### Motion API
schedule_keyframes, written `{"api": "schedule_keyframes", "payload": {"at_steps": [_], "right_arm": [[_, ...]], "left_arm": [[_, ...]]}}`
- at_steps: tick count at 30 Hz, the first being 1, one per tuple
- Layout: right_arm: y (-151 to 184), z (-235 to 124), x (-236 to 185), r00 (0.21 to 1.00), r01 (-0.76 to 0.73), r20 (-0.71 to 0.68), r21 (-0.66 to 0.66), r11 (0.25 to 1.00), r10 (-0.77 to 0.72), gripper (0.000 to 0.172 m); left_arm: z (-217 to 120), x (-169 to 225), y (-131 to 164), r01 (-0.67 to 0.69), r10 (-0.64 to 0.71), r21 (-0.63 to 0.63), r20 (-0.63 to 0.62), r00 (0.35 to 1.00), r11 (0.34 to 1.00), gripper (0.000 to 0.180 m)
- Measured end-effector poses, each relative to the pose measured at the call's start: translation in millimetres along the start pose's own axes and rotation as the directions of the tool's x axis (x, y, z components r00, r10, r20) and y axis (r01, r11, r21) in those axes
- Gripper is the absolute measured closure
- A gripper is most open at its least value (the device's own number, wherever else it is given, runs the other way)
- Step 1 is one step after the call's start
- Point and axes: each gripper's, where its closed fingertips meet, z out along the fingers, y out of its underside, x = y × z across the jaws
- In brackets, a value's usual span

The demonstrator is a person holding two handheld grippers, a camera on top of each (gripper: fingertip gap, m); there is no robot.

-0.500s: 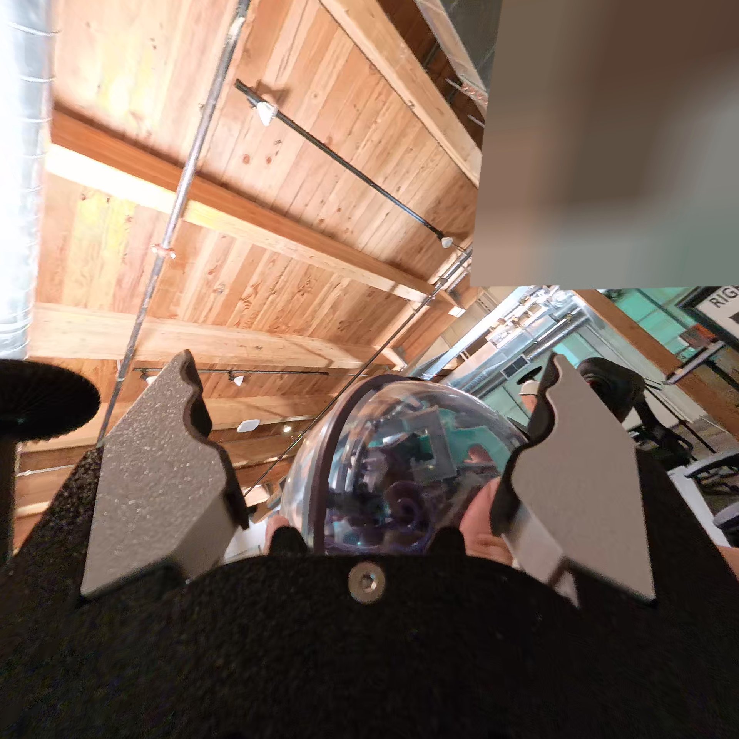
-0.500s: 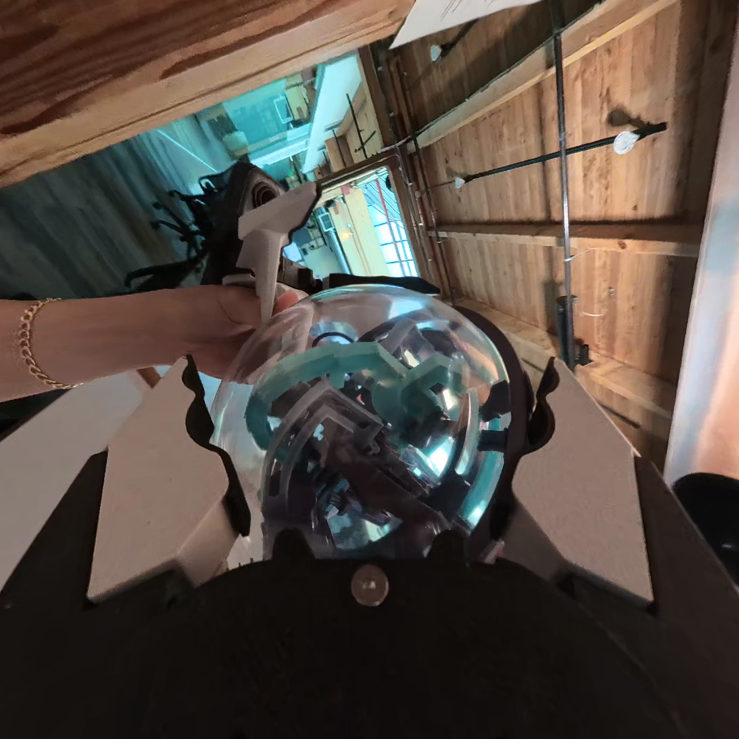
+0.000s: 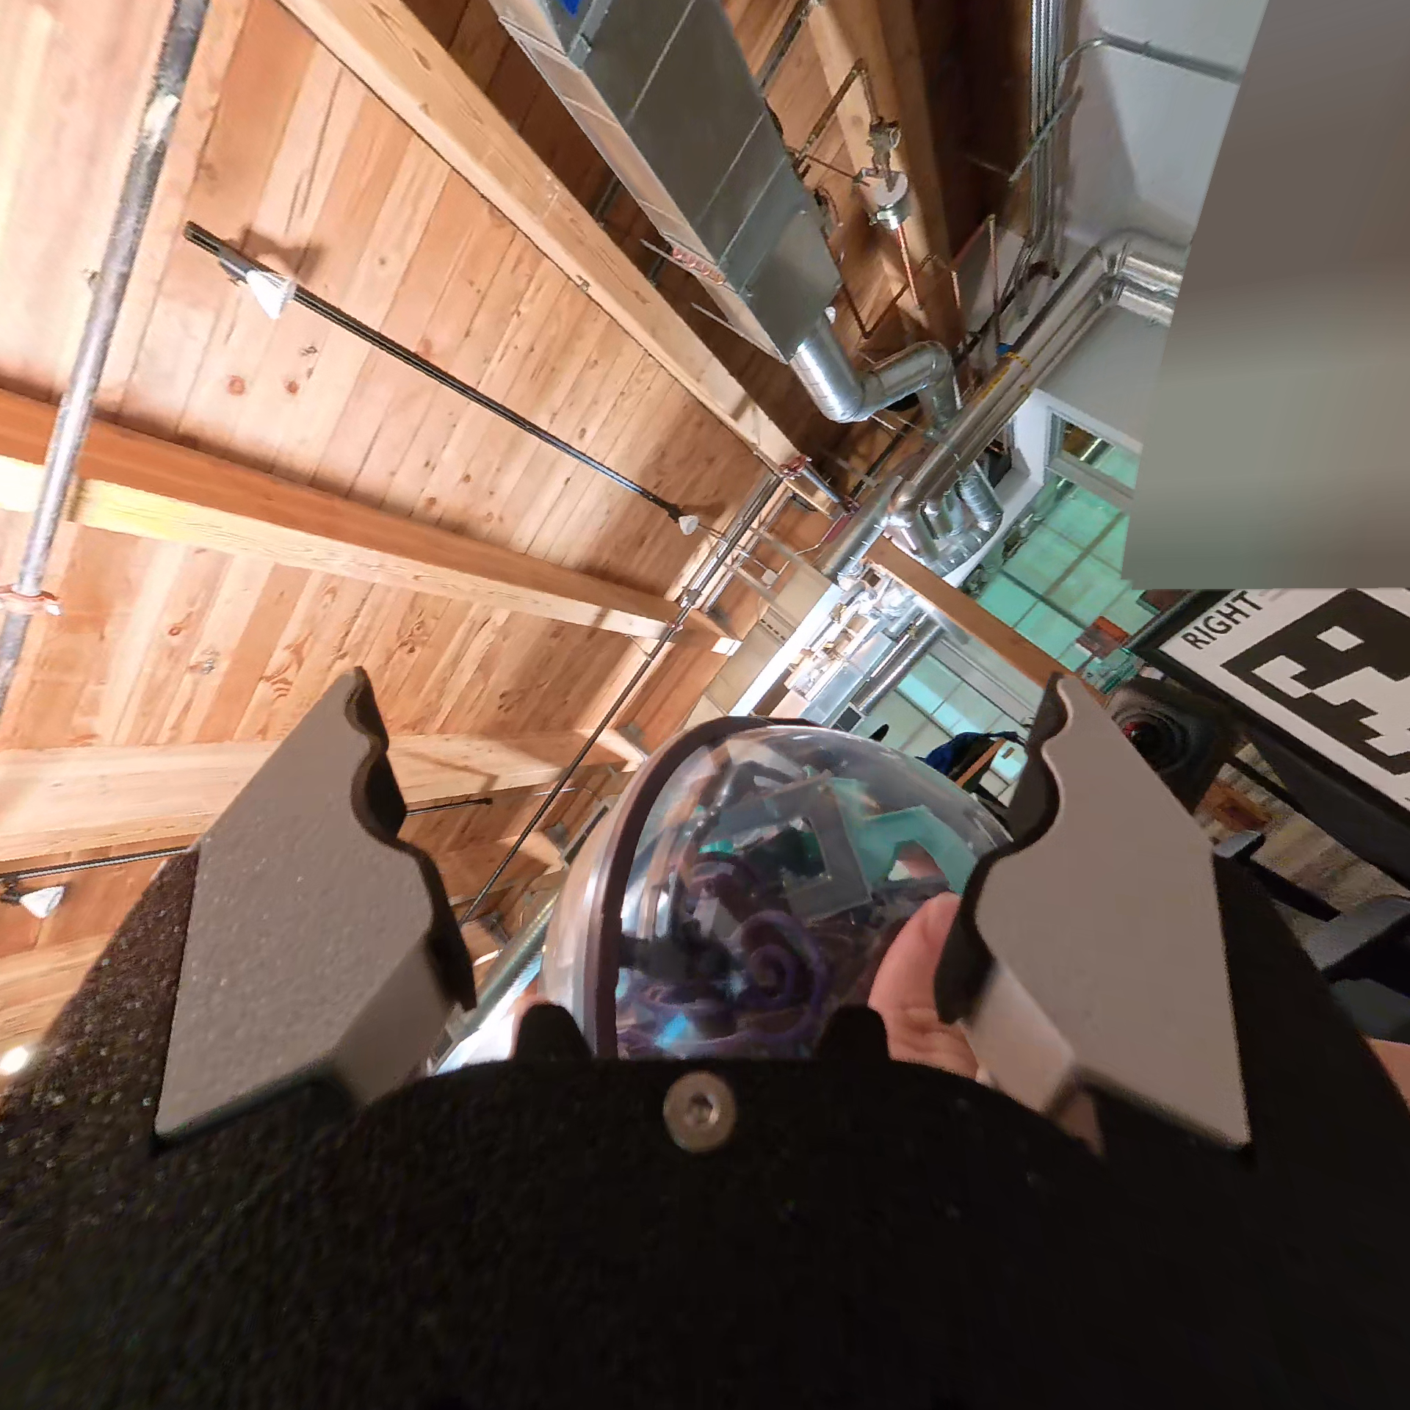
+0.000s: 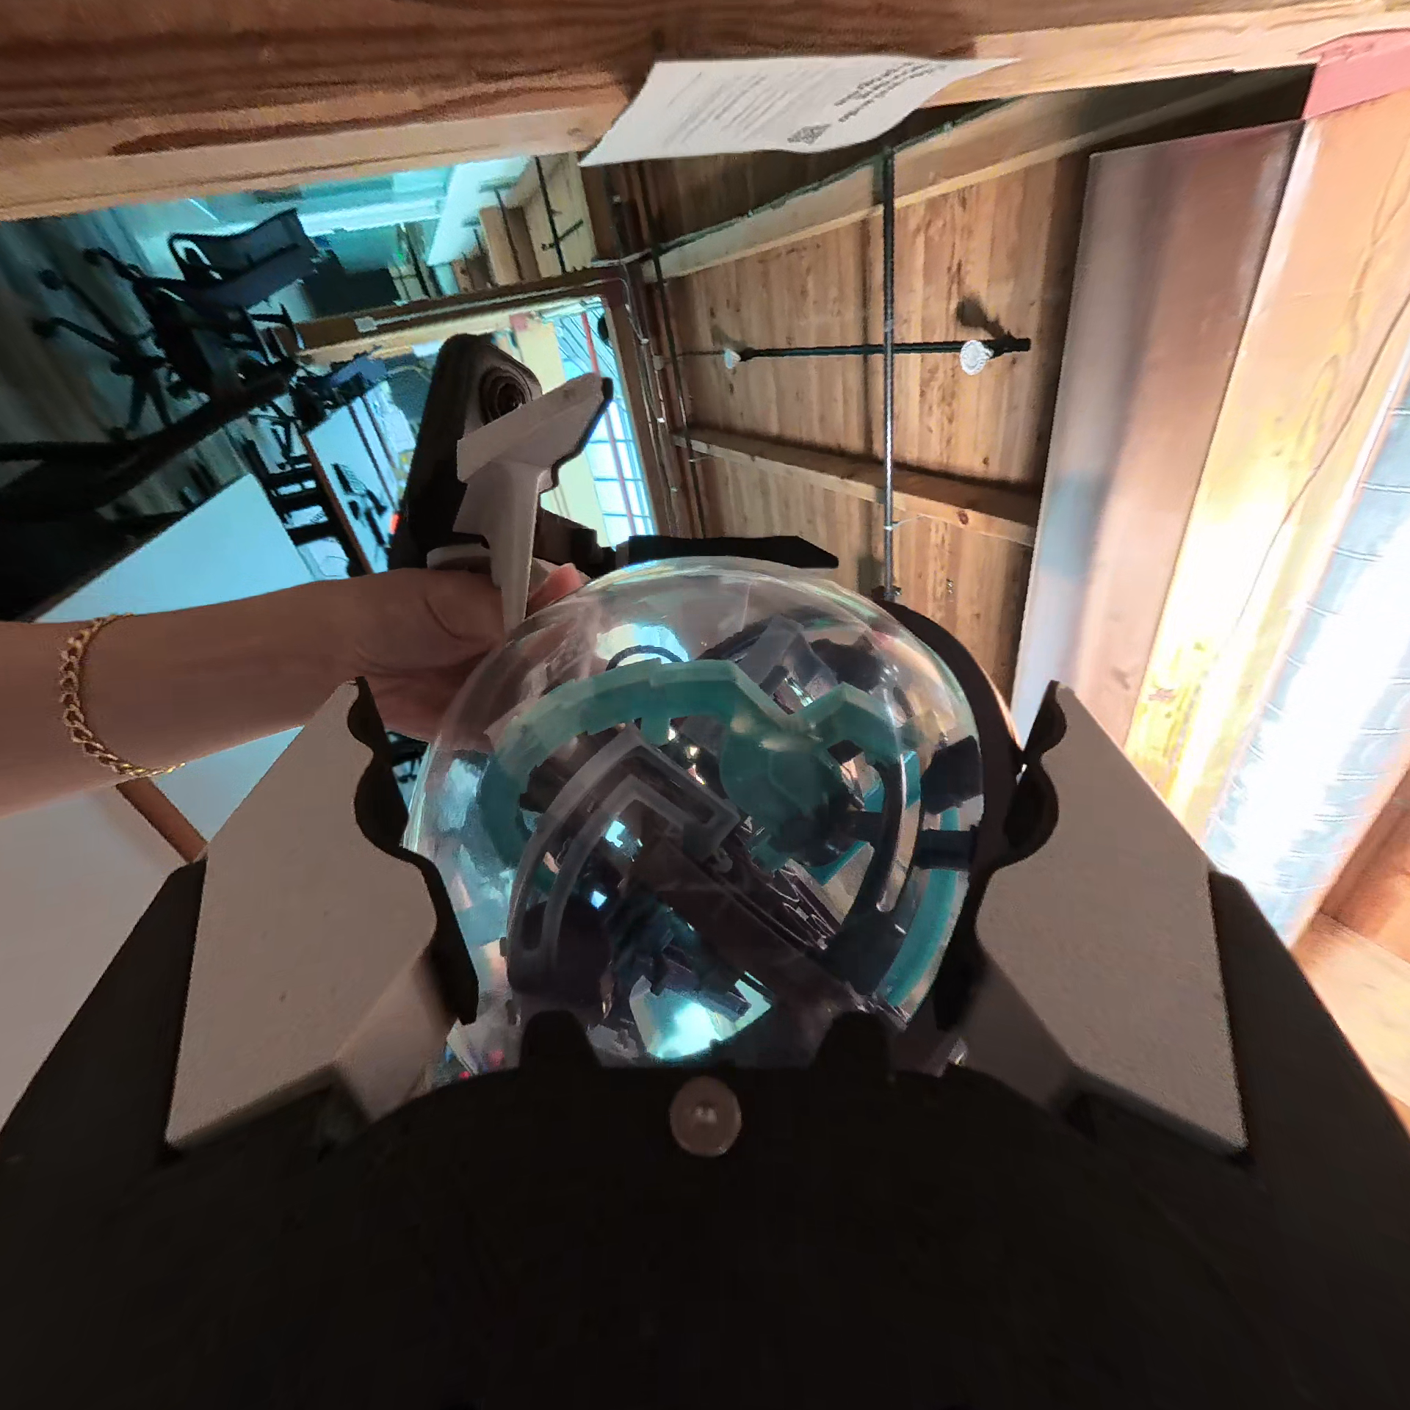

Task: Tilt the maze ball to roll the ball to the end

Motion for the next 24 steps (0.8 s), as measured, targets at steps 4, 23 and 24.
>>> {"api": "schedule_keyframes", "payload": {"at_steps": [4, 23, 24], "right_arm": [[25, -18, 10, 0.981, -0.182, -0.081, -0.070, 0.981, 0.176, 0.015], [256, -106, -133, 0.434, -0.896, -0.392, -0.093, 0.435, 0.811, 0.015], [255, -104, -132, 0.457, -0.884, -0.374, -0.086, 0.460, 0.807, 0.015]], "left_arm": [[8, -7, 39, 0.086, -0.078, -0.155, 0.059, 0.995, 0.984, 0.024], [-160, 15, 319, 0.643, -0.520, -0.549, 0.386, 0.762, 0.534, 0.023], [-159, 14, 313, 0.607, -0.490, -0.532, 0.361, 0.793, 0.590, 0.023]]}}
